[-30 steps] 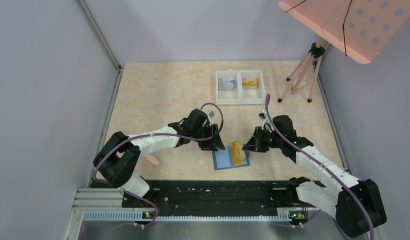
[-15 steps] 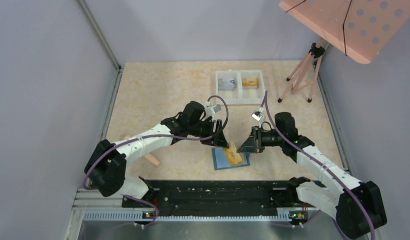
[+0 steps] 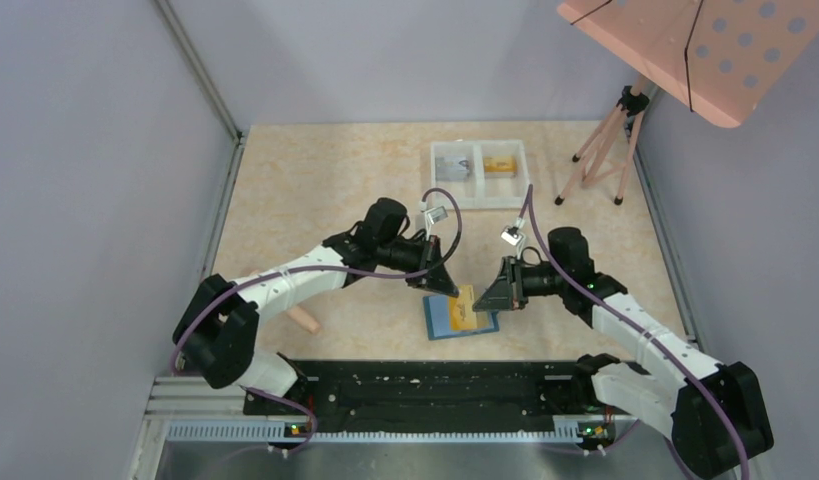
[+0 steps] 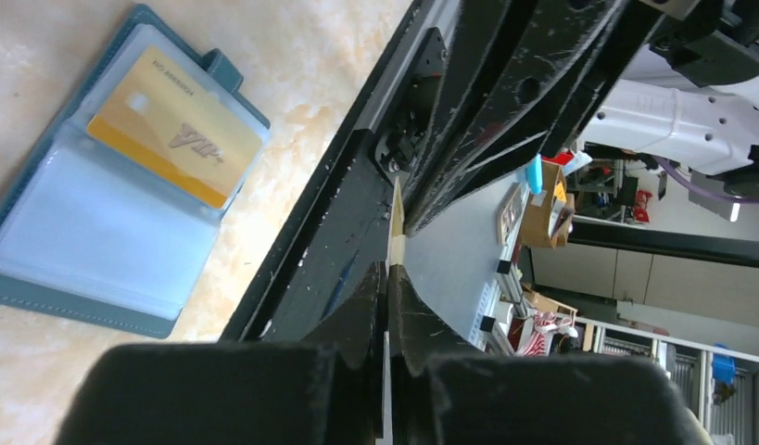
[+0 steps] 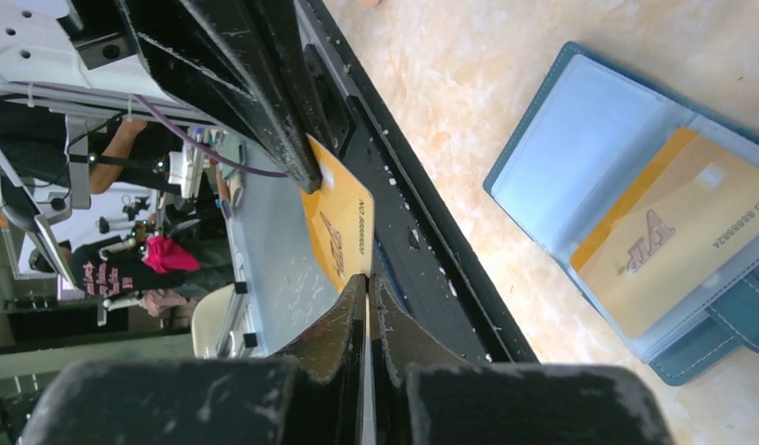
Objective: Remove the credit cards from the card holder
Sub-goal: Remove the credit card from the card holder.
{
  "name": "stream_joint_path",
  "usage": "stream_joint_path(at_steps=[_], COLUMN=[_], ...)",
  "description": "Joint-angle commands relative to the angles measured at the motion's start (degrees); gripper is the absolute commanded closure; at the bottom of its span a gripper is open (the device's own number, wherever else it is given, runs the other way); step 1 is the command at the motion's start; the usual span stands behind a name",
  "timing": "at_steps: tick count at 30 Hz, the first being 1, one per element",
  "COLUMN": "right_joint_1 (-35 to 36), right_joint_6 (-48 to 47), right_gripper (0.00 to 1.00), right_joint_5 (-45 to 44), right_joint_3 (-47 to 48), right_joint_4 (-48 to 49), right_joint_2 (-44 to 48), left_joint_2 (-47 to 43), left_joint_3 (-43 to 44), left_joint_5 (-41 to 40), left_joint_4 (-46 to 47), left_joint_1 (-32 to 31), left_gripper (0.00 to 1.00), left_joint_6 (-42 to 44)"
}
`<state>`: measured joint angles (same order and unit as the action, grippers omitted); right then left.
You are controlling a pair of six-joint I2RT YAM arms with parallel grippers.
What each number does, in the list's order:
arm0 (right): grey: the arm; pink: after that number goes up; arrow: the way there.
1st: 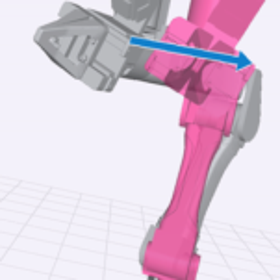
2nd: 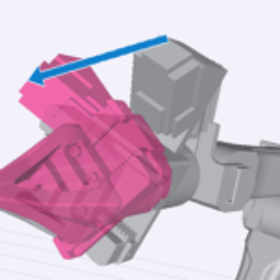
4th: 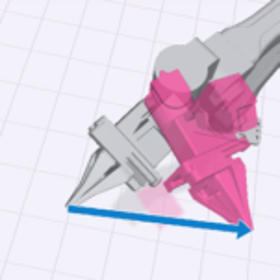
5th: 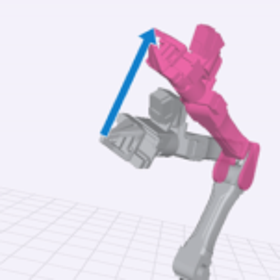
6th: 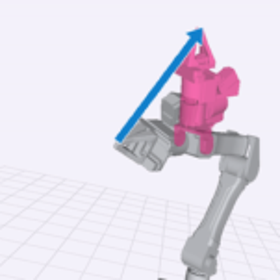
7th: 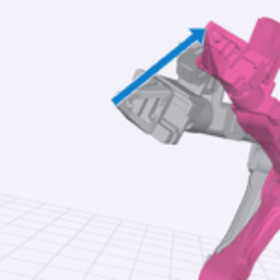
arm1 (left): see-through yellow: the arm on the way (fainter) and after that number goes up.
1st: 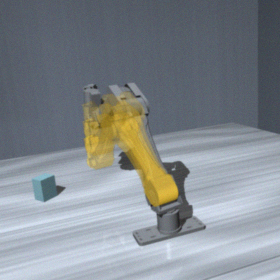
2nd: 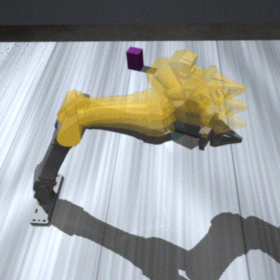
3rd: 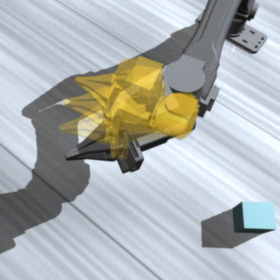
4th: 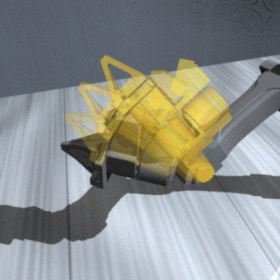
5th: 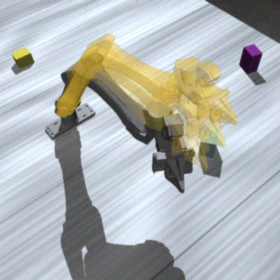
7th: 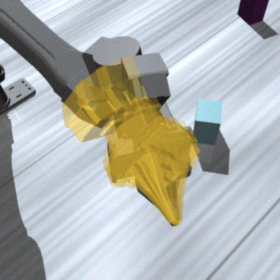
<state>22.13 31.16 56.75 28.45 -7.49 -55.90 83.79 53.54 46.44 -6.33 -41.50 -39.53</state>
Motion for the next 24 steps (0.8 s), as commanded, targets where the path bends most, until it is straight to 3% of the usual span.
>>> stream_joint_path(at_steps=[1, 7, 11, 15, 24], right_joint_1=[0.75, 0.63, 0.60, 0.62, 0.93], right_joint_6=[0.60, 11.32, 22.68, 28.04, 32.80], right_gripper=[1.00, 0.74, 0.60, 0.49, 0.45], right_joint_5=[-0.88, -12.37, -16.51, -20.79, -24.96], right_joint_3=[1.57, 0.74, -4.53, -8.17, -10.78], right_joint_4=[3.62, 7.87, 21.34, 25.78, 34.58], right_joint_2=[0.75, 4.62, 6.87, 8.41, 6.65], left_joint_2=[0.63, -1.21, -3.76, -6.52, -12.88], left_joint_3=[-1.46, -4.88, -11.34, -16.80, -24.71], left_joint_5=[3.64, -2.69, -8.31, -16.55, -34.18], left_joint_4=[5.84, 9.55, 22.02, 32.32, 43.06], left_joint_1=[-0.88, 0.61, 3.33, 4.71, 4.66], left_gripper=[1.00, 1.00, 1.00, 1.00, 1.00], left_joint_6=[-3.08, -8.47, -20.16, -29.05, -39.42])
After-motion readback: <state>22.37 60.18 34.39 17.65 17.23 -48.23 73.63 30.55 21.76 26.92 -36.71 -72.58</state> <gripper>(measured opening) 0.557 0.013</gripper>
